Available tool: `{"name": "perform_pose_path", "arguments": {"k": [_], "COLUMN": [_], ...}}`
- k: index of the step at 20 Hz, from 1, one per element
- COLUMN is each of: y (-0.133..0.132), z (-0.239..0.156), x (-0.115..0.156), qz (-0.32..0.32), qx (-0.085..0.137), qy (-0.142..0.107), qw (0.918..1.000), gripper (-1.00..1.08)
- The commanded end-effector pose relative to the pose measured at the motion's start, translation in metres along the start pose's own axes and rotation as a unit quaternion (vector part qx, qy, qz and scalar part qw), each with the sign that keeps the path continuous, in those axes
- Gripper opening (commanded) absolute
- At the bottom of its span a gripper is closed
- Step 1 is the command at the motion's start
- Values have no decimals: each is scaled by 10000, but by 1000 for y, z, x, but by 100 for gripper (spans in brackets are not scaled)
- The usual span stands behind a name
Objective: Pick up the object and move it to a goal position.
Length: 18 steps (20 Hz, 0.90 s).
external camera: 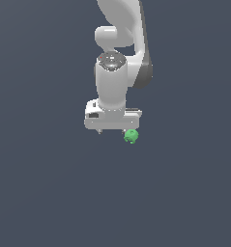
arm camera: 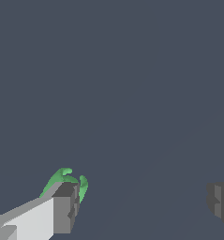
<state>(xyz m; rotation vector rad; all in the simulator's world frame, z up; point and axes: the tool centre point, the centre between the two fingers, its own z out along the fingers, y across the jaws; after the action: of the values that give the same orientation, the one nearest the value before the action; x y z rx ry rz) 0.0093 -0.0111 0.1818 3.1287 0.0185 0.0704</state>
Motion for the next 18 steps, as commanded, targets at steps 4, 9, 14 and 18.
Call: {"name": "perform_pose_path", "arguments": {"k": [4,9,14,18], "y": [3,-3,-15,-28], "z": [1,6,15,25], "x": [0,-3,-9,-17], "qz": [9,139,387,672], "qx": [-10,-3,10,22], "qy": [2,-8,-31,-57], "qw": [10000,9999,9992,9977], "gripper": [100,100,100,100]}}
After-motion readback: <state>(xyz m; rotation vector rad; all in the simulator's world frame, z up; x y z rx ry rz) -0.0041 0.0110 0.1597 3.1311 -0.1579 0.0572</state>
